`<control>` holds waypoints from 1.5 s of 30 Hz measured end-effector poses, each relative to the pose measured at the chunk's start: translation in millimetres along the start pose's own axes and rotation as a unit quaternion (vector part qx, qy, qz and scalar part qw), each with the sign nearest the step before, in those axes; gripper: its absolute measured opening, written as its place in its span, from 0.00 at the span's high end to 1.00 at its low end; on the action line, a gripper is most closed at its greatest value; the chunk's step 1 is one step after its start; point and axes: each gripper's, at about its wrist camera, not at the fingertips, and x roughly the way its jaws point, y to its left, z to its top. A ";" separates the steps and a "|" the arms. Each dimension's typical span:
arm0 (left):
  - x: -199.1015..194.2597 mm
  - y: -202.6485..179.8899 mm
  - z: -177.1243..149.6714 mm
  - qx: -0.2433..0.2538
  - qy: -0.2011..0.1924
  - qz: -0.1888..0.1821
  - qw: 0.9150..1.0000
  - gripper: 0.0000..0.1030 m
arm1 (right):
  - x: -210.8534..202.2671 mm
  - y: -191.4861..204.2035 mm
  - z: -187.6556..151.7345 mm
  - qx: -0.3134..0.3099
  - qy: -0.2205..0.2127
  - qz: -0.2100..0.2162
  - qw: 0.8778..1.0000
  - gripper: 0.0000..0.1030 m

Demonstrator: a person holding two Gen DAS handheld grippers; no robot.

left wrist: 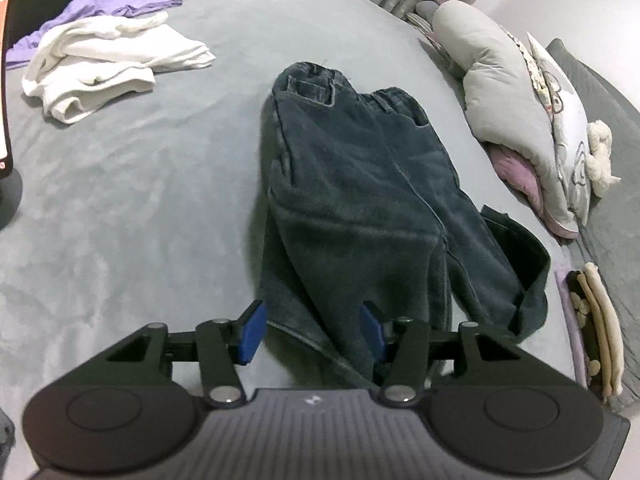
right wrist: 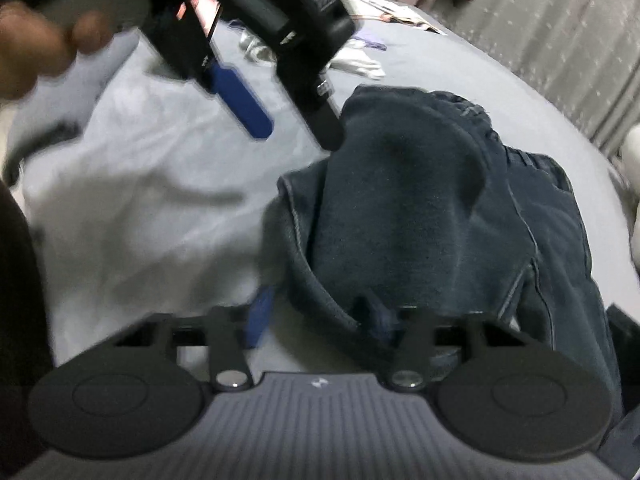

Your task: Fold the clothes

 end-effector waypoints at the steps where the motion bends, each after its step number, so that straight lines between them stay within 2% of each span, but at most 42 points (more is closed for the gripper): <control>1: 0.3 -0.1 1.2 0.000 -0.002 -0.001 1.000 0.50 | -3.3 -3.9 -0.8 0.011 -0.006 0.006 1.000 0.84; 4: 2.3 -0.6 6.5 -0.003 -0.006 -0.002 1.000 0.50 | -25.4 -28.0 -5.0 0.070 -0.040 0.020 0.997 0.87; 6: 4.9 -2.3 13.2 -0.004 -0.009 0.000 1.000 0.50 | -52.6 -66.1 -12.4 0.149 -0.076 0.019 0.986 0.88; 10: 10.5 -8.4 27.0 -0.002 -0.016 0.002 1.000 0.48 | -87.9 -111.6 -21.3 0.217 -0.122 -0.021 0.968 0.89; 12: 15.7 -12.9 38.3 0.001 -0.022 0.006 1.000 0.42 | -103.1 -131.8 -26.5 0.238 -0.140 -0.042 0.960 0.89; 14: 23.7 -16.6 51.0 -0.002 -0.029 0.010 1.000 0.29 | -126.7 -161.0 -37.2 0.265 -0.157 -0.075 0.948 0.90; 17: 44.7 -18.1 74.3 -0.012 -0.036 0.001 0.999 0.24 | -144.1 -186.6 -52.7 0.290 -0.162 -0.101 0.938 0.93; 23: 111.7 -7.1 123.7 -0.044 -0.029 0.026 0.998 0.24 | -142.4 -220.7 -90.7 0.350 -0.142 -0.123 0.918 0.93; 26: 139.0 -5.6 138.9 -0.040 -0.025 0.028 0.998 0.24 | -126.8 -236.1 -120.9 0.411 -0.122 -0.105 0.897 0.93; 29: 155.8 -7.6 148.2 -0.023 -0.031 0.022 0.999 0.24 | -115.7 -237.1 -136.1 0.427 -0.100 -0.089 0.894 0.92; 31: 163.5 -9.6 153.7 -0.016 -0.037 0.017 0.999 0.25 | -104.5 -238.9 -149.9 0.442 -0.069 -0.068 0.892 0.82; 34: 176.7 -11.5 162.2 -0.011 -0.043 0.010 0.999 0.26 | -96.0 -243.4 -166.0 0.471 -0.047 -0.052 0.879 0.63; 36: 181.8 -14.0 164.5 -0.002 -0.049 0.012 0.999 0.30 | -94.9 -248.8 -180.6 0.504 -0.050 -0.038 0.861 0.54; 37: 183.0 -16.1 164.6 0.004 -0.053 0.015 0.998 0.36 | -93.7 -252.0 -186.1 0.520 -0.052 -0.032 0.852 0.49; 38: 183.0 -18.6 163.8 0.009 -0.056 0.020 0.998 0.45 | -93.4 -252.1 -188.2 0.525 -0.053 -0.030 0.849 0.48; 39: 182.7 -20.6 163.0 0.013 -0.058 0.025 0.998 0.52 | -91.4 -255.9 -196.2 0.549 -0.055 -0.018 0.834 0.48; 40: 181.6 -22.0 162.2 0.015 -0.063 0.035 0.997 0.67 | -90.2 -257.9 -200.3 0.562 -0.057 -0.010 0.825 0.48; 41: 179.8 -23.2 161.1 0.015 -0.069 0.048 0.996 0.74 | -89.6 -260.1 -205.1 0.579 -0.061 0.001 0.813 0.47; 42: 178.7 -23.7 160.7 0.012 -0.073 0.056 0.996 0.76 | -89.2 -262.3 -210.2 0.597 -0.066 0.013 0.799 0.47; 45: 165.8 -25.1 153.1 -0.018 -0.101 0.073 0.992 0.80 | -93.9 -264.1 -217.1 0.619 -0.069 0.017 0.782 0.46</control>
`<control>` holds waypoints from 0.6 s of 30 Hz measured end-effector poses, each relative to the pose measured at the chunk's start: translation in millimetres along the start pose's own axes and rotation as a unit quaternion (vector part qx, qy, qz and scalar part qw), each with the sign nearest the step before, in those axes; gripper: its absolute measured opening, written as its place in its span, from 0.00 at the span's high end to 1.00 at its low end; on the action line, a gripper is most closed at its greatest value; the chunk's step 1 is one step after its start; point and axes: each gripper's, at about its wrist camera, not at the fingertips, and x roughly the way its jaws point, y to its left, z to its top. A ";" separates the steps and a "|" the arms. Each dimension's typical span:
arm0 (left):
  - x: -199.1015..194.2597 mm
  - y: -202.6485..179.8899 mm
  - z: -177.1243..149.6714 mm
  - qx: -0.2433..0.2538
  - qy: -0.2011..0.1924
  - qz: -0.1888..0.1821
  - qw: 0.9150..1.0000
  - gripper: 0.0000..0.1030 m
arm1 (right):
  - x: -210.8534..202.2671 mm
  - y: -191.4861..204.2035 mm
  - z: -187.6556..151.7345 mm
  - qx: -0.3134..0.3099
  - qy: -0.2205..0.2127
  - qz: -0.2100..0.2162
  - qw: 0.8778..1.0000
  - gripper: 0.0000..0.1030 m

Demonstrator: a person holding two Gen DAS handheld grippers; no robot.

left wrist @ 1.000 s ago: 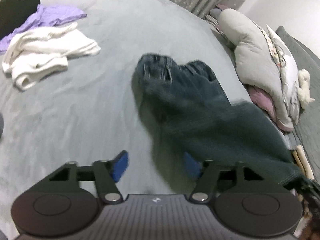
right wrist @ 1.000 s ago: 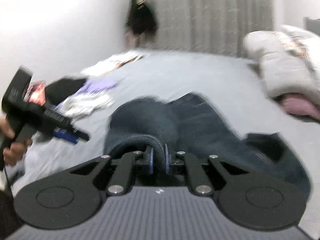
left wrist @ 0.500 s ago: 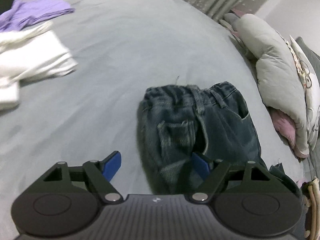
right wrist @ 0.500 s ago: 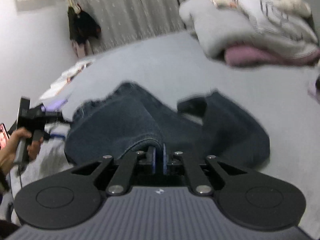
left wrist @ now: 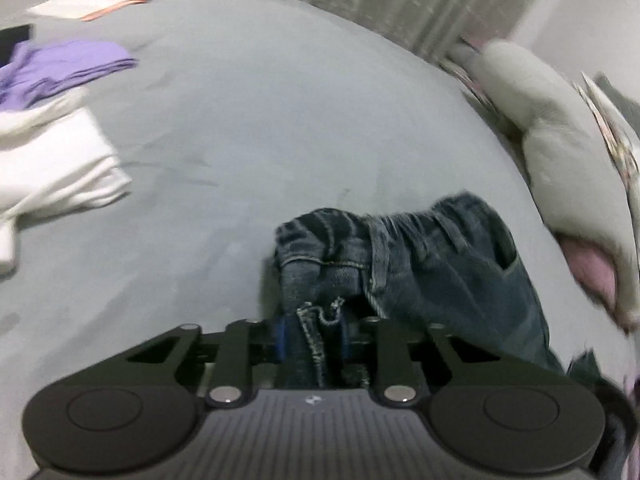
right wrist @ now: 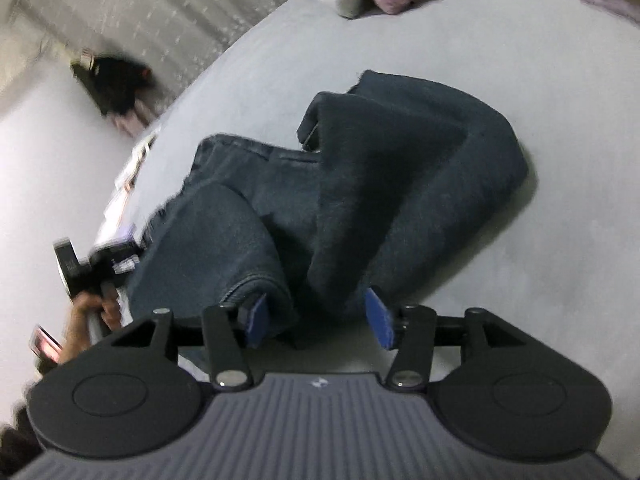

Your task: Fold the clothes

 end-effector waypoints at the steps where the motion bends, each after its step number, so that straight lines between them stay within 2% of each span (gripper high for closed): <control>1: -8.5 -3.4 -2.5 0.001 -0.014 0.014 1.000 0.80 | -0.1 -0.8 0.7 0.003 0.000 -0.002 1.000 0.45; 4: -31.3 -10.0 -6.4 0.009 -0.040 0.048 0.998 0.80 | -0.2 -2.2 2.1 -0.002 -0.004 -0.020 1.000 0.44; 6: -47.5 -9.3 -8.0 0.004 -0.041 0.061 0.997 0.80 | -1.1 -0.6 0.2 -0.006 -0.007 -0.026 1.000 0.44; 9: -68.8 -7.4 -10.7 -0.003 -0.039 0.076 0.996 0.80 | -1.2 3.6 -5.6 -0.004 0.000 -0.019 1.000 0.44; 11: -79.0 -3.3 -12.9 -0.004 -0.036 0.080 0.996 0.80 | 6.6 14.9 -19.0 -0.021 0.019 0.005 1.000 0.43; 15: -78.2 3.3 -16.3 -0.018 -0.026 0.083 0.996 0.80 | 22.0 30.3 -38.8 -0.038 0.048 0.028 0.998 0.42; 18: -78.8 0.5 -19.2 -0.001 -0.028 0.098 0.995 0.80 | 28.7 41.3 -54.8 -0.046 0.061 0.034 0.997 0.42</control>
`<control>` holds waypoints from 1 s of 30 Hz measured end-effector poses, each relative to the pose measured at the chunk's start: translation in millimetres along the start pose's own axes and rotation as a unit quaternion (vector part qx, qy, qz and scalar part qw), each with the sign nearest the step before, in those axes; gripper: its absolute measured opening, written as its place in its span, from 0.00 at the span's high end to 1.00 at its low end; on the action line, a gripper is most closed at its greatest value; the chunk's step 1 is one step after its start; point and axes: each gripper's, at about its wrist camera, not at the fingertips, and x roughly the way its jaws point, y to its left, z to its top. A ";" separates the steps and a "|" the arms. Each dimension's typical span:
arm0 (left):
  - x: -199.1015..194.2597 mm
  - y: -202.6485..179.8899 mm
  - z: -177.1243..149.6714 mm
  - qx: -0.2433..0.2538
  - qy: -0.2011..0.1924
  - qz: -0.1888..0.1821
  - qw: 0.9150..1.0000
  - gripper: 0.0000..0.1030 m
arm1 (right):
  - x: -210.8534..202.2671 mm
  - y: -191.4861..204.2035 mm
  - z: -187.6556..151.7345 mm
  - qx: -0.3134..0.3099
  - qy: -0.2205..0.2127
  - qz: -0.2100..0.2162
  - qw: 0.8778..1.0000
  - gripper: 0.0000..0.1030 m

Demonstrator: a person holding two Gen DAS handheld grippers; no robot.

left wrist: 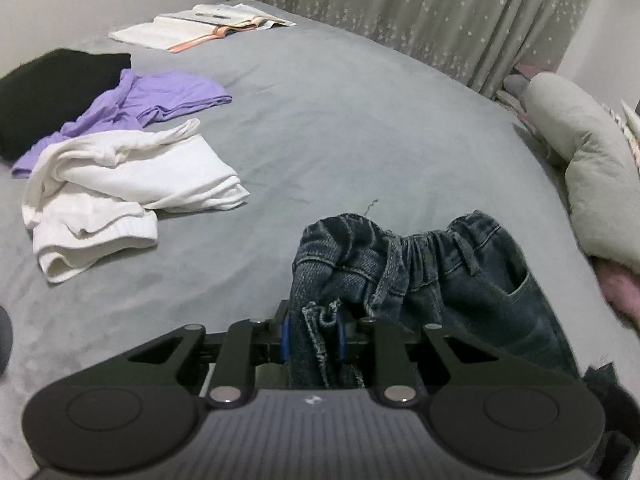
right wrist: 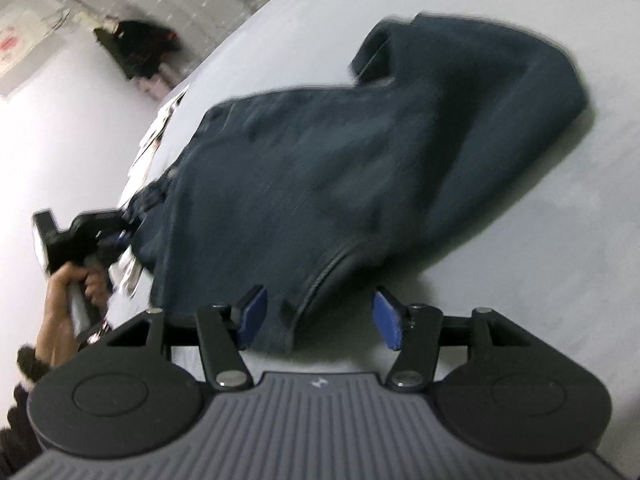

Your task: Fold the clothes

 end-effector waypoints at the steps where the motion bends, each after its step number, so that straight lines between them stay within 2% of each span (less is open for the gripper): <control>1: -0.4 -1.8 -0.7 0.008 -0.002 0.006 1.000 0.80 | 2.2 2.8 -3.4 -0.002 0.002 -0.001 1.000 0.41; 4: 2.8 -6.5 -2.8 0.015 -0.002 0.020 1.000 0.80 | 16.0 11.7 -7.3 -0.012 -0.010 -0.020 1.000 0.41; 6: 3.1 -7.1 -3.6 0.016 -0.001 0.025 1.000 0.80 | 25.2 15.4 -7.7 -0.011 -0.009 -0.013 1.000 0.42; 8: 1.5 -7.6 -4.3 0.019 -0.001 0.027 0.999 0.80 | 39.2 24.7 -3.0 -0.013 0.003 0.012 1.000 0.43; 9: 0.8 -7.8 -4.7 0.022 -0.001 0.029 0.999 0.80 | 41.0 25.2 -2.8 -0.016 0.003 0.013 1.000 0.57; 10: -1.5 -8.1 -5.2 0.025 -0.002 0.031 0.999 0.80 | 39.2 30.5 -1.3 -0.031 -0.002 0.008 0.999 0.83; 11: -4.8 -8.3 -5.9 0.028 -0.003 0.031 0.999 0.80 | 36.6 37.1 0.7 -0.048 -0.008 0.002 0.999 0.90; 15: -18.1 -2.1 -7.9 0.016 0.000 0.028 0.999 0.80 | 14.5 48.2 9.1 -0.077 -0.042 -0.013 0.996 0.91; 18: -32.5 5.5 -10.0 0.006 0.010 0.022 1.000 0.80 | -18.4 46.3 21.0 -0.074 -0.086 -0.043 0.993 0.92; 24: -79.5 14.9 -20.8 -0.009 0.035 -0.027 0.999 0.80 | -92.3 34.9 53.2 -0.060 -0.150 -0.054 0.985 0.92; 30: -136.9 20.4 -48.2 0.010 0.056 -0.061 0.997 0.81 | -137.6 45.2 61.8 -0.101 -0.158 -0.081 0.979 0.92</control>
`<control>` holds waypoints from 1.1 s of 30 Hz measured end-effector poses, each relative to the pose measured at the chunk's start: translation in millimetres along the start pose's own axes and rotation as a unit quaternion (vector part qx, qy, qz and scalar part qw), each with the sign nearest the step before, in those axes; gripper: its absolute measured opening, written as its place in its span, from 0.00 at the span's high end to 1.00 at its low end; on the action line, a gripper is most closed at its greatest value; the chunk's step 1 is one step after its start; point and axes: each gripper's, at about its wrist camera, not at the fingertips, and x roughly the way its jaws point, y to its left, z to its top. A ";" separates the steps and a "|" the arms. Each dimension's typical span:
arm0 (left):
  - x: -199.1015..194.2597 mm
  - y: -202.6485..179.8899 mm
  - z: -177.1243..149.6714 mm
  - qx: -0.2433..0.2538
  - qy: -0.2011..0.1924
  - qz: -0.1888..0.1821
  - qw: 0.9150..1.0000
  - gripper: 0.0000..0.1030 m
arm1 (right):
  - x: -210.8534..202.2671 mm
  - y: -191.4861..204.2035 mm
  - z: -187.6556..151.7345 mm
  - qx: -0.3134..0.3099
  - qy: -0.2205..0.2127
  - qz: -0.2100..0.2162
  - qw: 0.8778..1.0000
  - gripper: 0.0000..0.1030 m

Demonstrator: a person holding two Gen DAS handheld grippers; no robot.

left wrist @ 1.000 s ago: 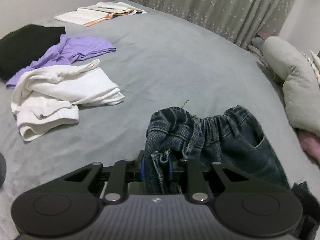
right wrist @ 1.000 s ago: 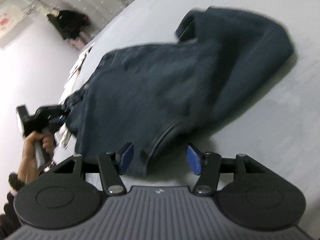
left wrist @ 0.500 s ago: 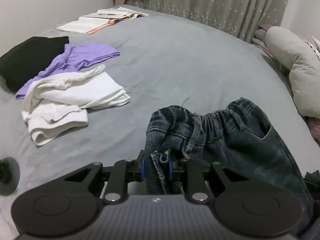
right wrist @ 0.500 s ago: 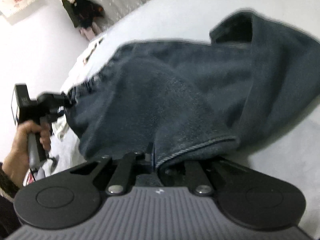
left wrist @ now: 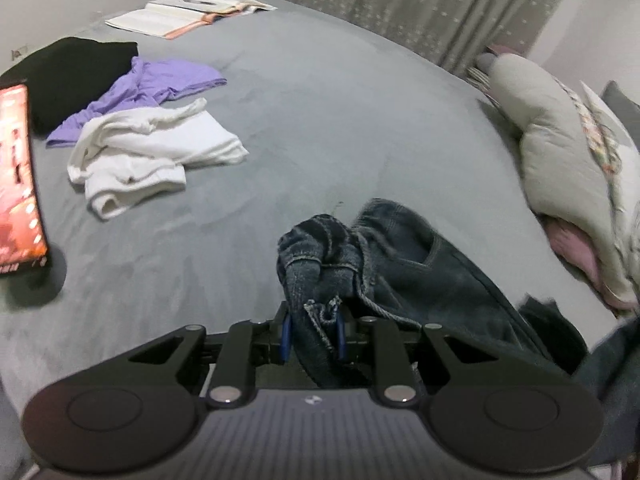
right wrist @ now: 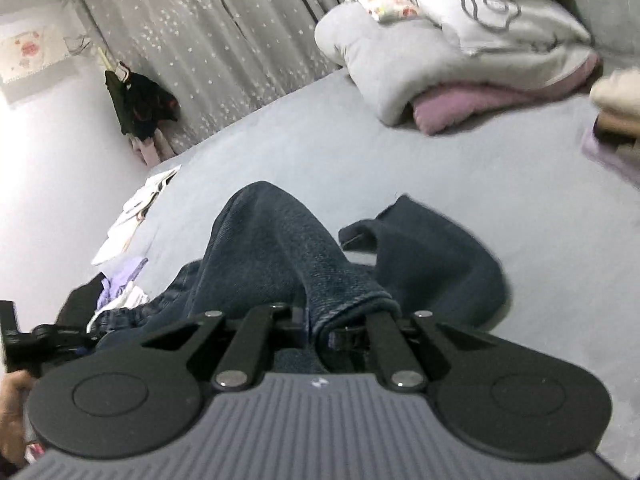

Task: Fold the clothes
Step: 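Pull the leg hem with the right gripper toward the left gripper, then release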

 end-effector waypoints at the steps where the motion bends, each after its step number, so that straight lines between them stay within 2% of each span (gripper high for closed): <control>1: -6.7 1.4 -8.5 0.006 0.004 -0.003 1.000 0.80 | -4.0 -0.5 0.1 -0.005 0.003 -0.001 1.000 0.92; 5: -19.3 7.5 -48.4 0.025 0.032 -0.012 0.999 0.80 | -19.1 -8.2 -6.6 -0.020 0.033 -0.003 0.999 0.92; 10: 3.7 14.5 -94.9 0.046 0.085 0.000 0.995 0.79 | -3.8 -35.2 -53.2 -0.013 0.109 -0.025 0.994 0.91; 13: 20.1 21.8 -113.9 0.050 0.105 0.013 0.993 0.78 | 8.3 -44.4 -76.2 -0.009 0.141 -0.040 0.989 0.91; 15: 27.8 23.8 -119.2 0.060 0.116 0.012 0.991 0.74 | 20.1 -51.7 -92.9 -0.012 0.165 -0.058 0.984 0.90; 18: 28.1 26.9 -115.1 0.076 0.127 -0.001 0.989 0.60 | 27.3 -55.7 -102.2 -0.018 0.190 -0.064 0.980 0.87; 19: 22.5 26.5 -107.6 0.093 0.133 -0.012 0.987 0.46 | 25.6 -54.6 -100.8 -0.021 0.197 -0.060 0.978 0.84; 20: 16.1 25.0 -100.3 0.116 0.137 -0.020 0.984 0.36 | 23.9 -53.4 -99.5 -0.024 0.203 -0.055 0.977 0.82; 22: 0.9 20.7 -90.1 0.163 0.118 -0.027 0.979 0.28 | 18.9 -50.7 -94.3 -0.032 0.216 -0.047 0.975 0.71; 23: -4.3 19.5 -86.4 0.177 0.111 -0.030 0.977 0.26 | 17.9 -50.3 -92.3 -0.034 0.218 -0.046 0.974 0.66; 24: -9.8 19.6 -79.9 0.184 0.108 -0.040 0.976 0.25 | 13.3 -48.5 -88.4 -0.047 0.217 -0.056 0.973 0.55; 25: -15.9 20.0 -71.0 0.189 0.106 -0.057 0.975 0.24 | 7.7 -46.2 -83.9 -0.062 0.217 -0.067 0.972 0.49; 29: -17.6 16.8 -47.4 0.207 0.082 -0.080 0.972 0.23 | -14.8 -44.6 -64.3 -0.094 0.188 -0.093 0.973 0.48; 33: 14.9 7.2 -22.4 0.241 0.052 -0.089 0.965 0.23 | -15.8 -41.7 -40.3 -0.103 0.156 -0.104 0.977 0.48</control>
